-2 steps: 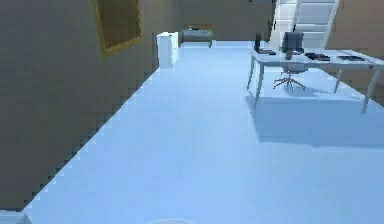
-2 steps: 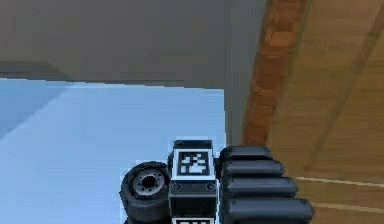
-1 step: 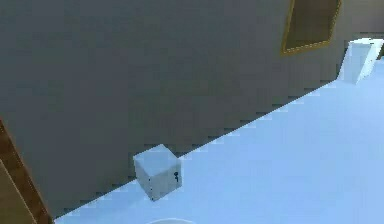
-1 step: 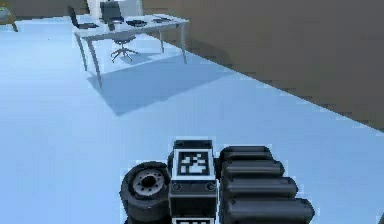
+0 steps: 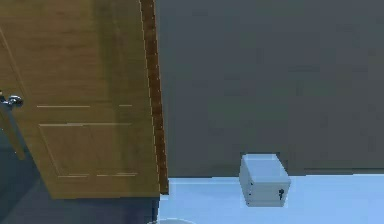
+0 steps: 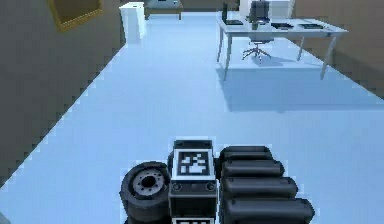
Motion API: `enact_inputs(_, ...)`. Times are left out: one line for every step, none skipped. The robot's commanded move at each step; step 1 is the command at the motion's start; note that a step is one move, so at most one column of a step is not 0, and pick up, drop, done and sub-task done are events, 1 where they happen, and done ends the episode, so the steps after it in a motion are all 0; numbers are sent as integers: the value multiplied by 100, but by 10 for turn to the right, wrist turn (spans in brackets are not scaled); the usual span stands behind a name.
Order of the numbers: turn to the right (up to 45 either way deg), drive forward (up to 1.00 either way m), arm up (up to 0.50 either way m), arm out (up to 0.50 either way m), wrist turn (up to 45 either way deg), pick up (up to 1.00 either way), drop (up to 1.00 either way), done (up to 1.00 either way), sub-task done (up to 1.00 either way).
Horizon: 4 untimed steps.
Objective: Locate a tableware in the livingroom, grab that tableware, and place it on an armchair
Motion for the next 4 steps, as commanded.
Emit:
enact_inputs(0,10,0,0,0,0,0,0,0)
enact_inputs(450,0,0,0,0,0,0,0,0)
enact_inputs(90,0,0,0,0,0,0,0,0)
enact_inputs(0,35,0,0,0,0,0,0,0)
